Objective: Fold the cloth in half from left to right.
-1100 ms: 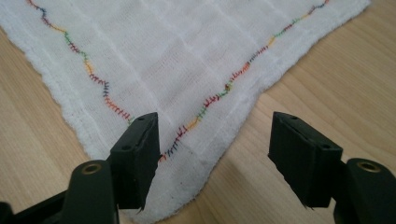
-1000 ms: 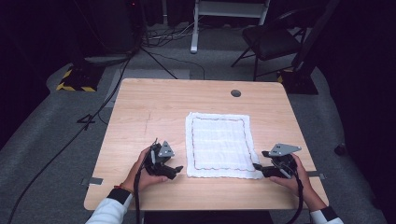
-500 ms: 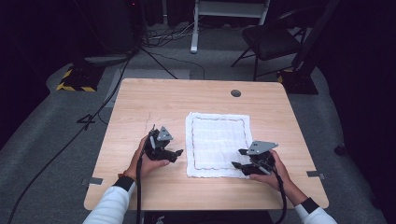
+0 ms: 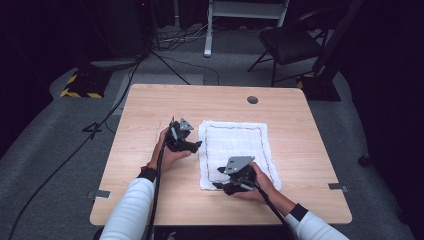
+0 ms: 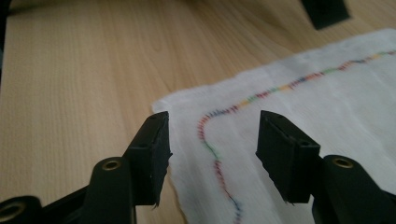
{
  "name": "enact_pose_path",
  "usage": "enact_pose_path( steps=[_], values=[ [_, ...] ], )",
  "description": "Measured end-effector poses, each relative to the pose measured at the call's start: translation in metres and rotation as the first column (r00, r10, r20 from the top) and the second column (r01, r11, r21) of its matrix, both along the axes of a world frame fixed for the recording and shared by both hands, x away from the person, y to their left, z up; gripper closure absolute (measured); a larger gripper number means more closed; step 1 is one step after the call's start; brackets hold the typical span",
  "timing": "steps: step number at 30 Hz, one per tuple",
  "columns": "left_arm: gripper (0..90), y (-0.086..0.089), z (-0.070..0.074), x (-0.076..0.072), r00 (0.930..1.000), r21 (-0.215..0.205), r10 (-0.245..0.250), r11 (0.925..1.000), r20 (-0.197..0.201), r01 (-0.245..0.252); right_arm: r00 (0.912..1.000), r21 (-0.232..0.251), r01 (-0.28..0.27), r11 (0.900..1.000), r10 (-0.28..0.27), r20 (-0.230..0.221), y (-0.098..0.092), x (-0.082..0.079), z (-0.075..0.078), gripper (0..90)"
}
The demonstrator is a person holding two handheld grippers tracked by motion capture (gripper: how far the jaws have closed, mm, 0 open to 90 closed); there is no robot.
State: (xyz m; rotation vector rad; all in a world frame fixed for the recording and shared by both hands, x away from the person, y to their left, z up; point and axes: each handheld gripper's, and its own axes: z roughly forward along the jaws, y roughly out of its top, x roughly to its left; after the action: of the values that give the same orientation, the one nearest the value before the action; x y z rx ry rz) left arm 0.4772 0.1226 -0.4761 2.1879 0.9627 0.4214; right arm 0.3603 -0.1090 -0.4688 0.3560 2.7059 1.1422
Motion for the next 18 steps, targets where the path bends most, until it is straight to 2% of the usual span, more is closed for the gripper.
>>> enact_pose_path(
  steps=[4, 6, 8, 11, 15, 18],
  values=[
    [23.3, -0.007, -0.003, 0.014, 0.9997, -0.012, 0.026, 0.9996, -0.004, -0.026, 0.9989, -0.025, -0.047, 0.999, 0.047, -0.002, 0.022, -0.005, -0.008, 44.4],
    [23.0, -0.01, -0.002, 0.021, 0.9994, 0.0, 0.034, 0.9994, -0.002, -0.034, 0.9982, -0.024, -0.059, 0.998, 0.059, -0.007, 0.03, -0.005, -0.01, 44.1],
    [23.2, -0.013, -0.002, 0.029, 0.9986, 0.023, 0.051, 0.9984, 0.011, -0.052, 0.9988, -0.034, -0.049, 0.998, 0.049, 0.002, 0.036, -0.006, -0.013, 42.7],
    [23.2, -0.017, -0.002, 0.039, 0.9975, 0.027, 0.071, 0.9971, 0.008, -0.071, 0.9992, -0.031, -0.039, 0.999, 0.039, -0.006, 0.041, -0.004, -0.017, 43.8],
    [23.2, -0.021, -0.006, 0.052, 0.995, 0.039, 0.1, 0.9943, -0.008, -0.099, 0.9995, -0.054, -0.032, 0.998, 0.032, -0.007, 0.043, -0.004, -0.023, 46.6],
    [23.2, -0.026, -0.012, 0.059, 0.9929, 0.032, 0.116, 0.9928, -0.027, -0.115, 0.9998, -0.044, -0.017, 0.999, 0.016, -0.011, 0.041, -0.005, -0.024, 50.4]
  ],
)
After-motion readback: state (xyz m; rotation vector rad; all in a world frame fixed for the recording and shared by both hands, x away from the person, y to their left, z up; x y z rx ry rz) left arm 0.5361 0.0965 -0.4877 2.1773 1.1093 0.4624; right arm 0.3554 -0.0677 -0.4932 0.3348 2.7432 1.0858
